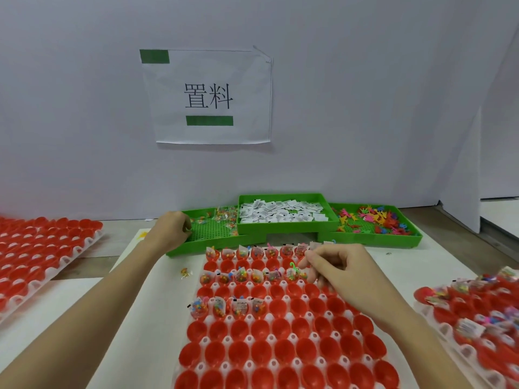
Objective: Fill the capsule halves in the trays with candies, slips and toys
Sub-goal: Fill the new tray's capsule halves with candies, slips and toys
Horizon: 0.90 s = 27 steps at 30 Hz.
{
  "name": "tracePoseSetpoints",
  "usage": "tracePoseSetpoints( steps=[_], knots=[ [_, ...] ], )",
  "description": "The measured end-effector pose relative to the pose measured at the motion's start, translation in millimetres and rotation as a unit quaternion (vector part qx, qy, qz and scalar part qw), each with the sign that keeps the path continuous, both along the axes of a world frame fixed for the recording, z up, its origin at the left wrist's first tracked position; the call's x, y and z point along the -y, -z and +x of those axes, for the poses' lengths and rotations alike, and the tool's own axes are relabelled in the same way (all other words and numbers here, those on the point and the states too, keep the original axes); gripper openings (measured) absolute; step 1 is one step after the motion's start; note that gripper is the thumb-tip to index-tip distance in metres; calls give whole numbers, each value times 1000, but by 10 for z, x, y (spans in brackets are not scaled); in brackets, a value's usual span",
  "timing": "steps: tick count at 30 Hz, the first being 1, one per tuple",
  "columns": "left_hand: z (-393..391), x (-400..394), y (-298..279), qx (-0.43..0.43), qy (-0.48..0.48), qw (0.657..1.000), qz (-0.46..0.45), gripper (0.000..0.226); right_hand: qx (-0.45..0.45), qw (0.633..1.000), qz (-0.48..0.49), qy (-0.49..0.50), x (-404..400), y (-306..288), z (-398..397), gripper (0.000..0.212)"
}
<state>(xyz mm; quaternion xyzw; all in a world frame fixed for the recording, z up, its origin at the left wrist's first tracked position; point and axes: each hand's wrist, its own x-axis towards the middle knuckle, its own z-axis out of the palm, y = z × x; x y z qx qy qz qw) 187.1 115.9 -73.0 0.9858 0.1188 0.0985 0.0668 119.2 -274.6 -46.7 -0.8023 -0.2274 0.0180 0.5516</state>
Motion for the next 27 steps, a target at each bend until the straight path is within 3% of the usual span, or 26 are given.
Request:
tracePoseSetpoints(
  steps=[4, 8, 11, 15, 21, 27],
  knots=[
    [-174, 83, 3, 145, 13, 989, -17, 25, -4, 1000, -3, 0, -6, 16, 1, 27],
    [-578, 398, -50, 294, 23, 941, -164, 21, -3, 1000, -2, 9, 16, 31, 18, 27],
    [-1021, 688, 10, 307, 54, 893, -324, 30, 0, 1000, -5, 18, 18, 44, 35, 27],
    [-1575, 1014, 179, 304, 90, 842, -437, 33, 2, 1000, -9, 12, -2, 46, 23, 27],
    [-1795, 1051, 164, 288, 125, 853, -416, 26, 51, 998, -6, 38, -153, 10, 7, 20],
    [-1881, 1109, 52, 318, 162, 847, -394, 15, 138, 980, -119, 79, -545, -122, 379, 16]
  ],
)
